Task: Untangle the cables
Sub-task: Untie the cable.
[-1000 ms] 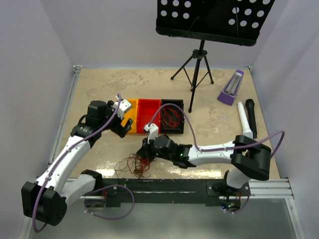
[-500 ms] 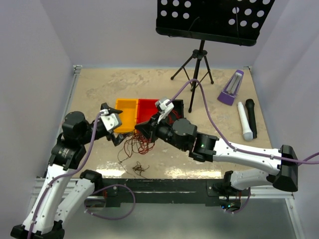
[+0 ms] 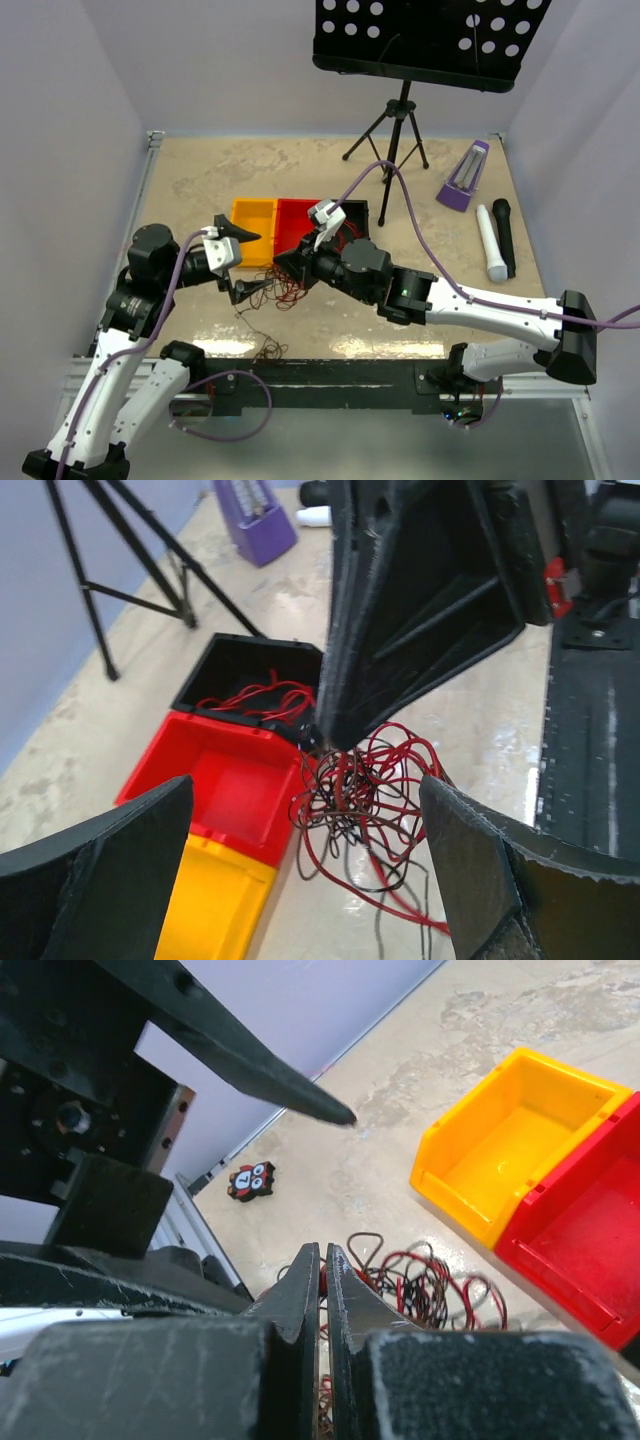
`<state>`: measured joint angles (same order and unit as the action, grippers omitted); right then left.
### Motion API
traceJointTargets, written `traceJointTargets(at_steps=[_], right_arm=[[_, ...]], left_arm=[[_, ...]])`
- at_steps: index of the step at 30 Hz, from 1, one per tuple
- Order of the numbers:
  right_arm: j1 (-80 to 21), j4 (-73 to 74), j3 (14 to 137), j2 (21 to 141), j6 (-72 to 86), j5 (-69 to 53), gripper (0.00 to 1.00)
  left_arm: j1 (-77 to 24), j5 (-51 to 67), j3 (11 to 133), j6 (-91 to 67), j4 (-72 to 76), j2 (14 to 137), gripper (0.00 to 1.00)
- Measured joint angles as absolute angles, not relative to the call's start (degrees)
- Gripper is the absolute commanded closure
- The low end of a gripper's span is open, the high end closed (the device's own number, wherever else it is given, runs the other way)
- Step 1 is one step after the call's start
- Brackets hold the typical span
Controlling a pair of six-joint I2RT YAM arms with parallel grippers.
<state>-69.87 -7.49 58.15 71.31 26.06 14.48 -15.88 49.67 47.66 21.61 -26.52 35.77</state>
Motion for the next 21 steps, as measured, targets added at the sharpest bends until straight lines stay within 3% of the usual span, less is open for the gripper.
traceJointTargets(at_steps=[8, 14, 21], right_arm=[[-69.9, -7.8, 58.2, 71.3, 26.4, 12.3, 1.00], [-69.9, -8.8, 58.2, 71.3, 27.7, 9.8, 1.00], [-69.9, -10.1, 58.5, 71.1, 29.2, 7.0, 1.00]], left_arm=[[-15.9, 54.2, 40.3, 17.7, -20.9, 36.9, 0.01], [-15.9, 56.0, 39.1, 14.3, -14.2, 39.7, 0.21], [-16.3, 57.9, 38.5, 13.1, -11.4, 43.2, 0.30]])
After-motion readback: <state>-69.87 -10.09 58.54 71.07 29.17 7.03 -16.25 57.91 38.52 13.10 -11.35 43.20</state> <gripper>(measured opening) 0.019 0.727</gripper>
